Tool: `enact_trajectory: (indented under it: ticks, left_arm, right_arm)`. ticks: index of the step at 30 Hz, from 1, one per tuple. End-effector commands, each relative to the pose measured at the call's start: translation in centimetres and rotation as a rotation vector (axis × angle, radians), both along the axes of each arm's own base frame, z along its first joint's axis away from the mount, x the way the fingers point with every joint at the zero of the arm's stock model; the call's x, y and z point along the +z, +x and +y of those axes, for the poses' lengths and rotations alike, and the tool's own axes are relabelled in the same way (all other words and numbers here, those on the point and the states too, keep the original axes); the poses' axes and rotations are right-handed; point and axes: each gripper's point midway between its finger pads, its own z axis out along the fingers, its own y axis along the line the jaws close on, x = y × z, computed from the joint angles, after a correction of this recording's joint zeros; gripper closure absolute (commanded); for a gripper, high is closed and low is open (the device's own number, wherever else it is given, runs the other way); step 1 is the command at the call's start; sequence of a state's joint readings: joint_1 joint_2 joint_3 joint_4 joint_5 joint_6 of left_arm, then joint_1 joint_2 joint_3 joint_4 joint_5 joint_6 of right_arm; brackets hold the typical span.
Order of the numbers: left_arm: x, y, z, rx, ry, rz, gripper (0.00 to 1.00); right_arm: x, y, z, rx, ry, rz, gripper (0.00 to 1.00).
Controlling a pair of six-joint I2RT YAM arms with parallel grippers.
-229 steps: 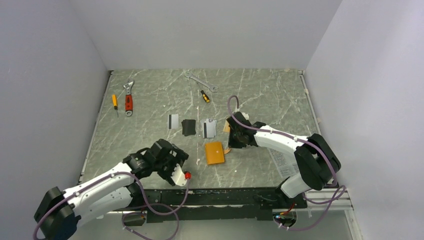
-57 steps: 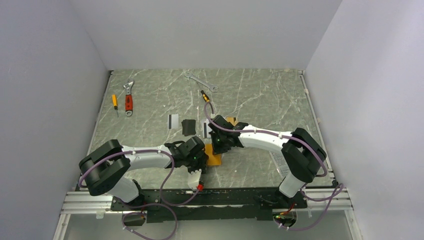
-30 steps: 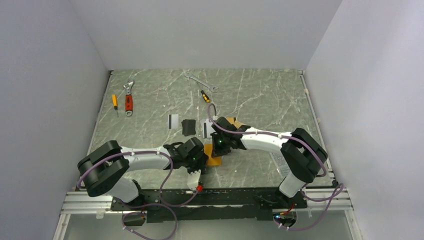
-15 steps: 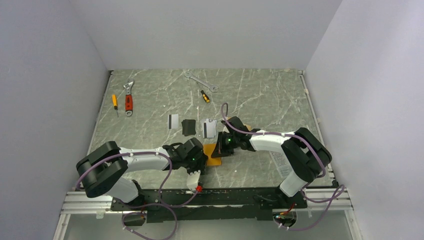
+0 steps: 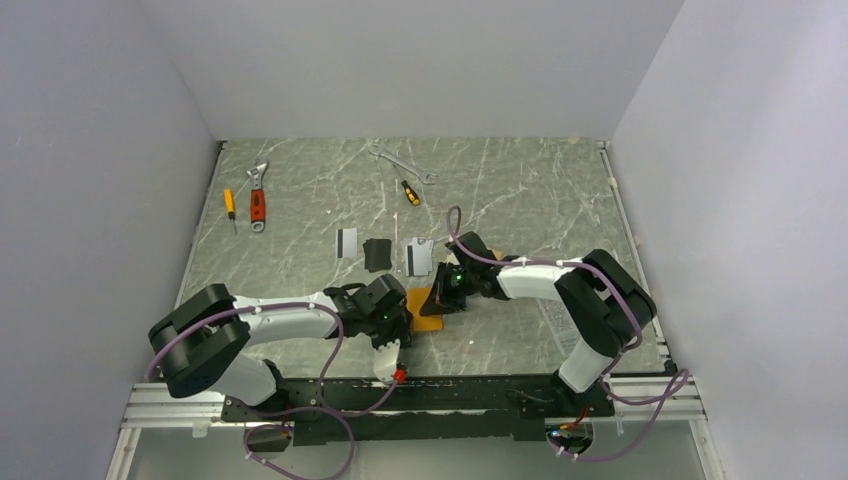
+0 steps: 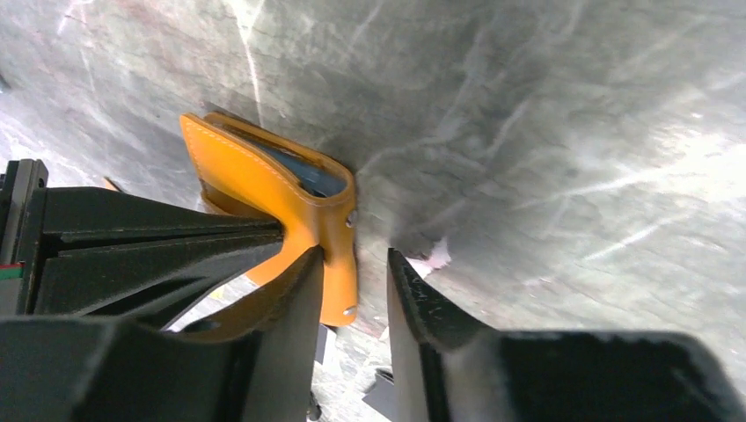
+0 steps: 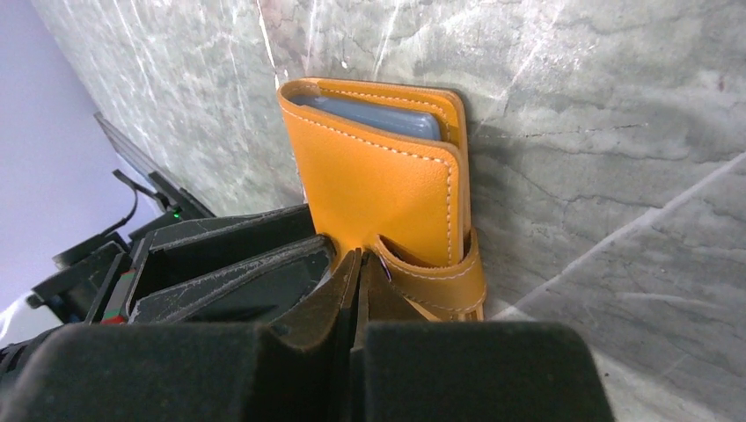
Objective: Put the credit cards into the card holder
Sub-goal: Close the card holder at the center of the board, then reset both arms
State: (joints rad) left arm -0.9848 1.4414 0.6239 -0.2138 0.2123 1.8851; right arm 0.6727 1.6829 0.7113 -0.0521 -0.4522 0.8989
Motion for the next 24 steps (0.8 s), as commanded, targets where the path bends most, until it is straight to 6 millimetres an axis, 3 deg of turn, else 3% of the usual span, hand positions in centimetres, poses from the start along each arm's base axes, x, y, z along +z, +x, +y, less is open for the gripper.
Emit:
enact_trajectory:
  ticks: [1, 6, 9, 15, 17, 21, 22, 24]
  left_arm:
    - [-0.3, -1.4, 2.7, 0.073, 0.081, 0.12, 0.59]
    - [1.0, -0.8, 3.7, 0.146, 0.08, 0.133, 0.4]
    - [2.5, 0.3, 4.6, 0.236, 0.075, 0.137, 0.34]
    - [6.9, 3.3, 6.8, 0.628, 0.006, 0.29, 0.28]
    - [9.1, 4.0, 7.3, 0.774, -0.025, 0.38, 0.24]
    - [12.0, 5.3, 8.9, 1.053, -0.137, 0.52, 0.16]
    - [12.7, 5.7, 9.1, 1.122, -0.182, 0.536, 0.03]
    - [14.3, 6.7, 10.0, 1.267, -0.283, 0.578, 0.01]
  right_arm:
    - [-11.3, -4.4, -14.4, -0.164, -0.674, 0.116, 1.0]
    - [-13.1, -6.2, -15.7, -0.191, -0.709, 0.163, 1.0]
    - [-13.6, -6.8, -16.1, -0.21, -0.73, 0.165, 1.0]
    - [-12.9, -7.2, -15.6, -0.23, -0.693, 0.157, 1.0]
    - [-12.0, -6.5, -14.6, -0.223, -0.639, 0.126, 0.99]
    - [-7.6, -2.2, -11.7, -0.212, -0.529, -0.053, 0.76]
    - [-6.3, -1.0, -10.9, -0.207, -0.502, -0.095, 0.71]
    - [-3.9, 0.8, -9.1, -0.176, -0.433, -0.171, 0.65]
